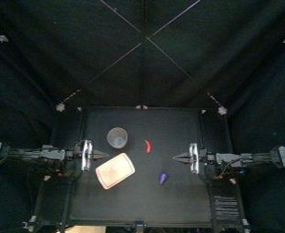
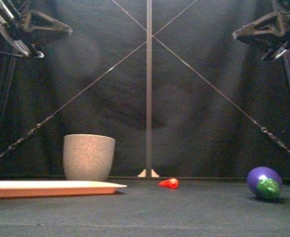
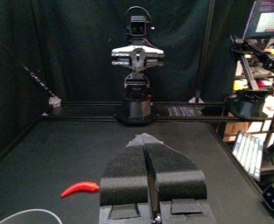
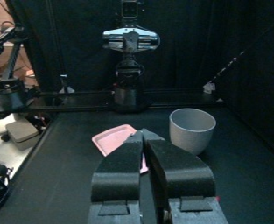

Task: Pick the eggplant then place it on the pink plate
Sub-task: Pick the eggplant

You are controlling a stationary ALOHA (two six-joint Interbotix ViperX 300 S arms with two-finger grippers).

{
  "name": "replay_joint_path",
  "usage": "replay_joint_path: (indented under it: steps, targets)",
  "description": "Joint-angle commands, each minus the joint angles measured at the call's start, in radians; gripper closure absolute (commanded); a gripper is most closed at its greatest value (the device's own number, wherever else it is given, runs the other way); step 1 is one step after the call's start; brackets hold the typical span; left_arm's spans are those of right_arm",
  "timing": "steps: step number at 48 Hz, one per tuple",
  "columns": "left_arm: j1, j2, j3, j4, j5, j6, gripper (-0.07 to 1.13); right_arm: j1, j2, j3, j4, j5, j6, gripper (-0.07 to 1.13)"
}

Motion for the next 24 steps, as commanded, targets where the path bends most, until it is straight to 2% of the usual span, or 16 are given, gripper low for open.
replay_joint_path:
  steps: [1, 5, 16, 24]
  targets:
    - [0.012, 0.006, 0.005, 0.002, -0.031, 0.003, 1.11, 0.006, 0.037, -0.008, 0.005, 0.002, 0.006, 1.07]
    - [0.014, 0.006, 0.006, 0.006, -0.032, 0.003, 1.09, 0.020, 0.077, 0.000, 0.003, 0.020, 0.020, 1.05]
    - [0.014, 0.005, 0.015, 0.023, -0.032, 0.003, 1.09, 0.149, 0.259, -0.003, 0.011, 0.135, 0.037, 0.91]
    - [0.017, 0.005, 0.018, 0.023, -0.031, 0.003, 1.09, 0.172, 0.359, -0.018, 0.080, 0.143, 0.035, 0.61]
